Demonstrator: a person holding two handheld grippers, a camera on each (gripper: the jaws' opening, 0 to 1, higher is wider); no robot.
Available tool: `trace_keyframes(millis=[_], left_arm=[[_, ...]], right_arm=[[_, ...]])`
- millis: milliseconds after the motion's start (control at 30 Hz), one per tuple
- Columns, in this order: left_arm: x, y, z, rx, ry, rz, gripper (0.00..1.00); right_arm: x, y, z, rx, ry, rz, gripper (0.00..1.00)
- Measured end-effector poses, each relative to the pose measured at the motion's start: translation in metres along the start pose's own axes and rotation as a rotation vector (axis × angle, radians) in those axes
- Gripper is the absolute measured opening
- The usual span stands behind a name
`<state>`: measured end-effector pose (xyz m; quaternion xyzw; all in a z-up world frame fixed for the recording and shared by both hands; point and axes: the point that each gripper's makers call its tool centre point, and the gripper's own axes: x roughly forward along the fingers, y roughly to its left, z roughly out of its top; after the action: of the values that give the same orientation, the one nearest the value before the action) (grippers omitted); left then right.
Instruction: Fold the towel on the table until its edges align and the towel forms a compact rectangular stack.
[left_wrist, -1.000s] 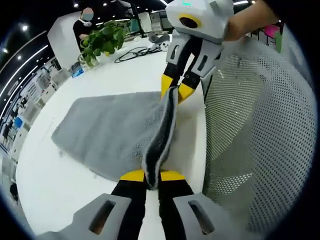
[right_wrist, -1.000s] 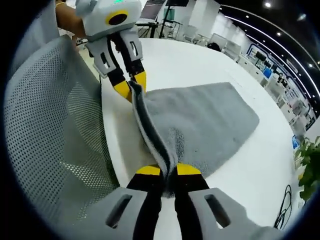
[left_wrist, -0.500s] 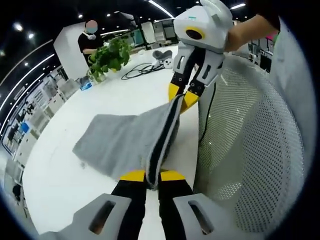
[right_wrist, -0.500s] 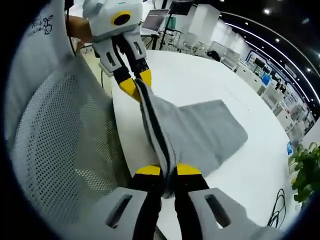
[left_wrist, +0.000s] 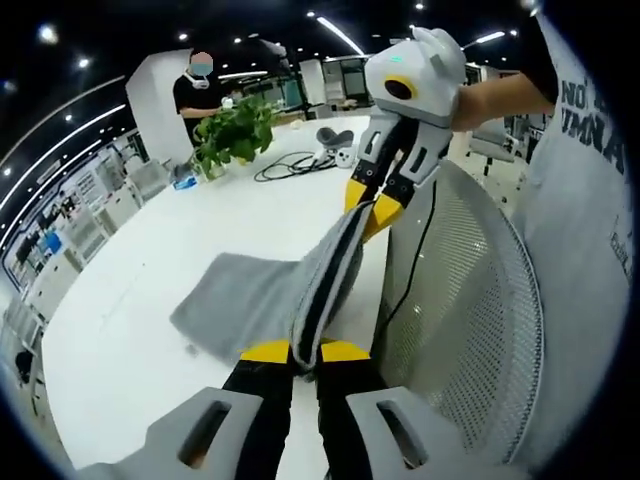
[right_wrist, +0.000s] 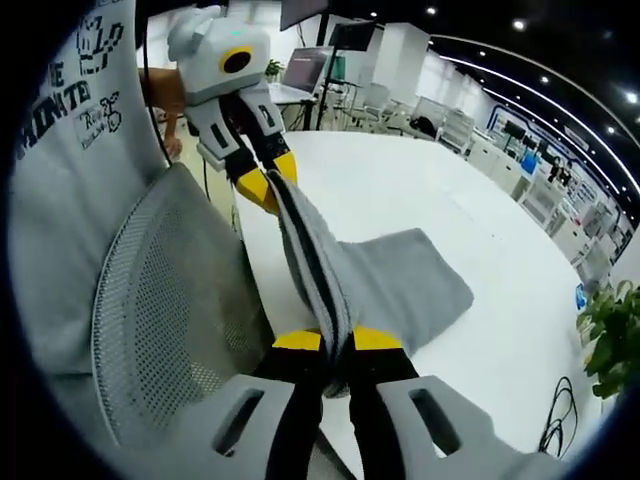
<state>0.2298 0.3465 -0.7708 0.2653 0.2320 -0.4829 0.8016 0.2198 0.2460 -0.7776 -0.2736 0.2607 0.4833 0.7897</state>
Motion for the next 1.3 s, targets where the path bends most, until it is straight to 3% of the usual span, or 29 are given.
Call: trace_keyframes(millis=[267, 533, 667, 1000, 1300], left_arm=[[-0.018, 0.002, 0.014, -0.074, -0.050, 0.004, 0.08], [-0.015, 0.023, 0.025, -0.156, -0.106, 0.024, 0.08], [-0.008, 0.040, 0.027, -0.218, -0.132, 0.038, 0.08], [0.016, 0.075, 0.026, -0.287, -0.154, 0.030, 0.08], [0.042, 0.102, 0.021, -0.315, -0.133, 0.006, 0.08]], right_arm=[[-0.019, 0.001, 0.022, 0.009, -0.047, 0.040, 0.05], [-0.019, -0.025, 0.036, 0.034, -0.099, 0.032, 0.05], [-0.017, -0.041, 0.044, 0.059, -0.131, 0.024, 0.05], [0.003, -0.077, 0.046, 0.111, -0.148, 0.043, 0.05], [0.024, -0.103, 0.039, 0.131, -0.118, 0.093, 0.05]])
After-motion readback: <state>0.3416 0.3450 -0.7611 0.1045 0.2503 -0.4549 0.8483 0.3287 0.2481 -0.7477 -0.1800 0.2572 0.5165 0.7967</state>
